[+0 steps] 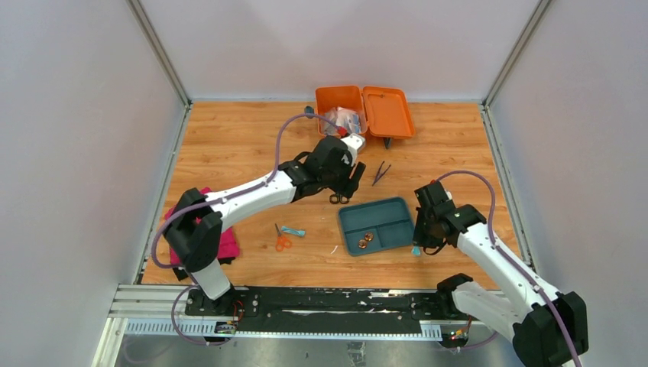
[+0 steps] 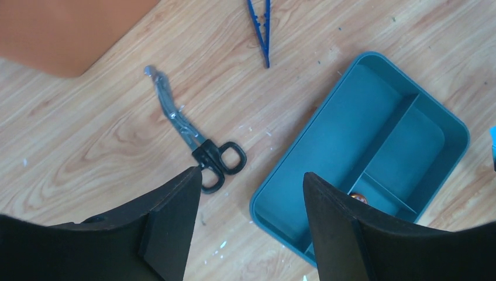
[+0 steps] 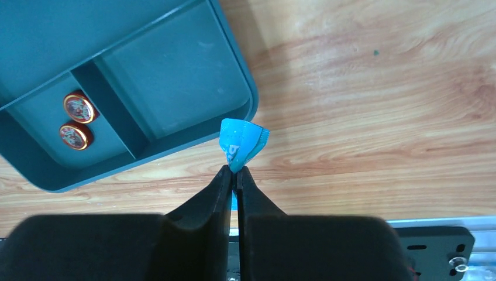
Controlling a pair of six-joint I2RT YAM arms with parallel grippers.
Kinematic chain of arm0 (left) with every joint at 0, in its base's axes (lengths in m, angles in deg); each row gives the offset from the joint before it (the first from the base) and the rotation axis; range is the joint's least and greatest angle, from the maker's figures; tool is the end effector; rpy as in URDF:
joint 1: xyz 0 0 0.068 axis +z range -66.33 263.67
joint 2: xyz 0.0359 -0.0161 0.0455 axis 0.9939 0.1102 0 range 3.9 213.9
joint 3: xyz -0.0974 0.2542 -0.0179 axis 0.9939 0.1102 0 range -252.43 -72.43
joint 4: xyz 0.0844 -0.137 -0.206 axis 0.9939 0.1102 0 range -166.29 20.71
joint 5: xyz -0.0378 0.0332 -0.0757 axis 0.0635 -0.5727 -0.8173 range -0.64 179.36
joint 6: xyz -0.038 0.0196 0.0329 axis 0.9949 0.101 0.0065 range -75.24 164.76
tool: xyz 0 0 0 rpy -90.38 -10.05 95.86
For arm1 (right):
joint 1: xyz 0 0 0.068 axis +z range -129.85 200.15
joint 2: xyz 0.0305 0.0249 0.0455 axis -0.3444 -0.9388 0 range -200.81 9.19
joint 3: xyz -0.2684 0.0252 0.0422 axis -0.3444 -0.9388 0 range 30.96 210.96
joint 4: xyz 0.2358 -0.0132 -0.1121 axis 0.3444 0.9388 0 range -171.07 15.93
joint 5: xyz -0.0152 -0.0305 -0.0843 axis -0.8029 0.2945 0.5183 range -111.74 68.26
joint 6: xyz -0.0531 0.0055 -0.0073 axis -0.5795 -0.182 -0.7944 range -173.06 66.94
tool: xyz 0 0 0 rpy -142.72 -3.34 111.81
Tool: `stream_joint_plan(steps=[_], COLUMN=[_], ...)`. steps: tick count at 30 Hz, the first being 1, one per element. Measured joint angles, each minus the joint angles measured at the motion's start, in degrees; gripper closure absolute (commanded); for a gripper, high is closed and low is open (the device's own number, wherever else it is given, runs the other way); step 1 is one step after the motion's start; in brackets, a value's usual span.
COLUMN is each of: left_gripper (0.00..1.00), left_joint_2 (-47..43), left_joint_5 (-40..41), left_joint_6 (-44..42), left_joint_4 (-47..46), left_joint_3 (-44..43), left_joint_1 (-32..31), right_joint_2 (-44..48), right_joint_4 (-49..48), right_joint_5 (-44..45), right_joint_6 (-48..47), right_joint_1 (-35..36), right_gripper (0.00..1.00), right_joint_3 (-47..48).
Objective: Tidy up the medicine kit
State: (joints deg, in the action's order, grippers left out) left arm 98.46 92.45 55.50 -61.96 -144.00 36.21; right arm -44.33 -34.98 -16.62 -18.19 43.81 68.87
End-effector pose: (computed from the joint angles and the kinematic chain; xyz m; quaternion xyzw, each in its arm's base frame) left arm 0.2563 -0.2765 0.2697 0.2709 0.8540 -0.1945 0.3993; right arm 0.1543 0.0642 0.2213 0.1055 0.9630 0.0816 0.2342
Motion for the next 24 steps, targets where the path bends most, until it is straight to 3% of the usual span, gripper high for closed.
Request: stream_joint_plan(steps=[11,24], left_gripper=[0.31,0.3], left_joint_2=[11.78,16.63], left_joint_5=[-5.16,-10.08], left_joint_6=[-3.67,-4.37], left_joint_4=[-1.79,-3.8], left_joint_3=[-4.72,-4.46], left_joint_1=[-3.63,-3.74], right_joint_2=[-3.52,-10.27], right_joint_4=[-0.26,-5.38], right_joint_5=[-1.16,-2.67], right_joint_6=[4.98,5.79], right_joint_1=[0.0,0.0], right_gripper=[1.0,1.0], right_joint_3=[-2.82,-4.11])
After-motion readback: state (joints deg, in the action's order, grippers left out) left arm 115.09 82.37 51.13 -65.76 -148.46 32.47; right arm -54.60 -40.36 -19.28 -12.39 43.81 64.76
